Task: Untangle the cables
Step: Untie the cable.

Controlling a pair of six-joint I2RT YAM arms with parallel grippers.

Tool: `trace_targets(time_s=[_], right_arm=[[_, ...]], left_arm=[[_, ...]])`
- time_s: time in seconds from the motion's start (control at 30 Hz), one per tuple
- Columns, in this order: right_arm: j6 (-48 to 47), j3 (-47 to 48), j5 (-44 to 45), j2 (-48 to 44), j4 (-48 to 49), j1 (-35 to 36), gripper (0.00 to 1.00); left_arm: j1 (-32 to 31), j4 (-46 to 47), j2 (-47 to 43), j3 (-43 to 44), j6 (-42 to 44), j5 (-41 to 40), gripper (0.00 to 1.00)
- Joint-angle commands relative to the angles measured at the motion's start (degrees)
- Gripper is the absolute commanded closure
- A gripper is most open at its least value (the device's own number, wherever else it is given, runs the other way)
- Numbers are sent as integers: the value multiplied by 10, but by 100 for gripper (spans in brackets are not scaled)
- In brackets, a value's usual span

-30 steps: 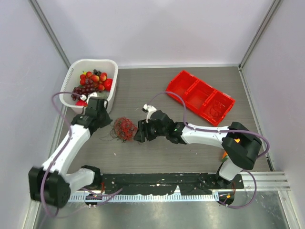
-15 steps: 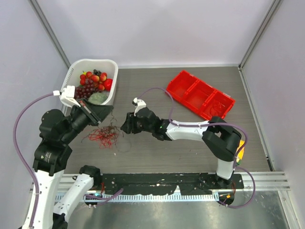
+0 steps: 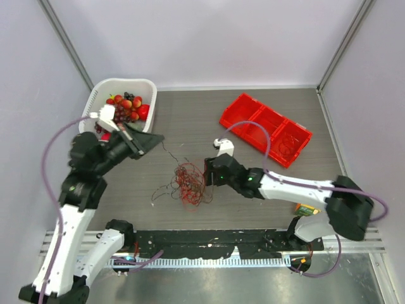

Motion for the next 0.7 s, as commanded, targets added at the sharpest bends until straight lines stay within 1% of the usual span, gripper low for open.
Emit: trace_targets(time_s=[0.0, 0.07, 0.13, 0.2, 0.23, 0.27, 0.33, 0.37, 0.4, 0.43, 0.5, 0.53, 0.6, 0.63, 0.67], right_arm=[[-38, -41, 60, -131, -68, -24, 33], [-32, -60, 57, -164, -75, -29, 32], [-30, -72, 32, -179, -69, -27, 31], [-41, -85, -25, -177, -31, -27, 31], [-47, -87, -79, -165, -16, -28, 31], [-49, -92, -122, -156, 19, -27, 32], [-45, -86, -167, -120, 60, -21, 34], [-42, -79, -167, -92, 67, -18, 38], [-42, -65, -190, -80, 76, -7, 39], [-41, -57, -189, -55, 77, -3, 42], [-37, -27, -178, -26, 76, 6, 43], [-32, -21, -143, -18, 72, 6, 43], [-18, -6, -92, -3, 54, 6, 43], [-16, -2, -82, -4, 52, 5, 43], [-19, -1, -74, -7, 53, 5, 43]], left_arm=[[-22, 77, 44, -159, -53, 38, 100], [-41, 74, 48, -216, -34, 15, 100], [-53, 65, 50, -271, -23, 4, 100], [-55, 45, 41, -312, -19, -12, 100], [-55, 28, 34, -326, -18, -25, 100], [-55, 10, 22, -333, -16, -43, 100], [-55, -40, 2, -336, -2, -82, 100], [-55, -69, -7, -328, 9, -104, 100], [-55, -102, -17, -320, 15, -134, 100], [-55, -123, -30, -311, 19, -172, 100], [-55, -157, -62, -298, 20, -215, 100], [-55, -164, -76, -296, 20, -230, 100], [-55, -175, -91, -293, 21, -243, 92], [-55, -182, -94, -289, 22, -250, 88], [-55, -193, -92, -280, 25, -256, 81]])
